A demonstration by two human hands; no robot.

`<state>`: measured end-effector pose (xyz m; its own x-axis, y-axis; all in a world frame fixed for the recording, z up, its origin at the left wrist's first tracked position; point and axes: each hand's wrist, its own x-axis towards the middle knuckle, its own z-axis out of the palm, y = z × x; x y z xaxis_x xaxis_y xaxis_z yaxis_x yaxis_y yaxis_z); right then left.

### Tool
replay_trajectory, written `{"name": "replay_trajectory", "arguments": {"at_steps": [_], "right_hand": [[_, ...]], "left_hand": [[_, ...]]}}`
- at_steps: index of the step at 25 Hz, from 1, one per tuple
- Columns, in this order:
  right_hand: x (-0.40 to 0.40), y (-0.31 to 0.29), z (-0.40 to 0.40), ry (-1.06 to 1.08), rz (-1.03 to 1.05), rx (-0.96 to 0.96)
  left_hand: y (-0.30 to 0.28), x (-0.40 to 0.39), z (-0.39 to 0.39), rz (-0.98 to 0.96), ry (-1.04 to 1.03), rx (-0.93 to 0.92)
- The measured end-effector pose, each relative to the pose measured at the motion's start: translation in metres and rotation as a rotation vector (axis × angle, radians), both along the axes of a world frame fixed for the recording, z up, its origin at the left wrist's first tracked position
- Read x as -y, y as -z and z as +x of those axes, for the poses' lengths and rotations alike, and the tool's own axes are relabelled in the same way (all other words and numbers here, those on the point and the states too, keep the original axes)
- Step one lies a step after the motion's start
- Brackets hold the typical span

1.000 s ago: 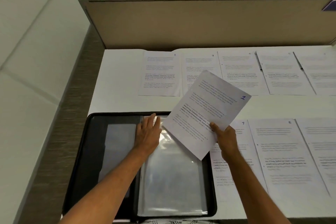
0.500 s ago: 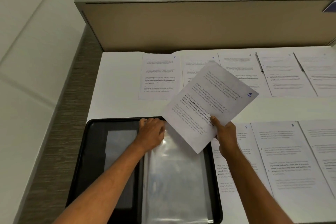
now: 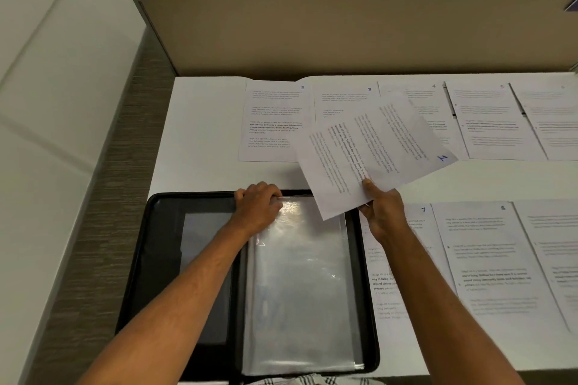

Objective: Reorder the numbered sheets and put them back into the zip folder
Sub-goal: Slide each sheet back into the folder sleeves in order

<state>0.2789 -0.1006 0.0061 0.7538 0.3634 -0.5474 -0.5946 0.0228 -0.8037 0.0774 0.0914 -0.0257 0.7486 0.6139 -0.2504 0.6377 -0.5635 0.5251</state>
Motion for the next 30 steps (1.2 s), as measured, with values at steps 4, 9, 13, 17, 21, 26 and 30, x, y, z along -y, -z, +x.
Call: {"name": "replay_trajectory", "arguments": {"at_steps": [4, 9, 13, 17, 21, 26, 30], "right_hand": [[-0.014, -0.003, 0.011, -0.004, 0.051, -0.001], [-0.043, 0.004, 0.023, 0.005, 0.034, -0.056], [-0.062, 0.012, 0.024, -0.036, 0.005, -0.048], [-0.077, 0.023, 0.024, -0.068, -0.045, -0.029], [-0.084, 0.031, 0.021, -0.137, -0.078, 0.006], [-0.079, 0.035, 0.020, -0.291, -0.103, 0.052], [-0.070, 0.036, 0.026, -0.455, -0.144, 0.128]], "left_hand": [[-0.002, 0.011, 0.003, -0.061, -0.044, 0.069], [0.000, 0.017, 0.004, -0.042, -0.131, 0.090], [-0.002, 0.017, 0.002, -0.067, -0.150, 0.092], [-0.003, 0.014, 0.003, -0.083, -0.176, 0.062], [-0.002, 0.013, 0.004, -0.098, -0.190, 0.058], [-0.003, 0.011, 0.005, -0.093, -0.207, 0.084], [-0.001, 0.009, 0.008, -0.102, -0.250, 0.106]]}}
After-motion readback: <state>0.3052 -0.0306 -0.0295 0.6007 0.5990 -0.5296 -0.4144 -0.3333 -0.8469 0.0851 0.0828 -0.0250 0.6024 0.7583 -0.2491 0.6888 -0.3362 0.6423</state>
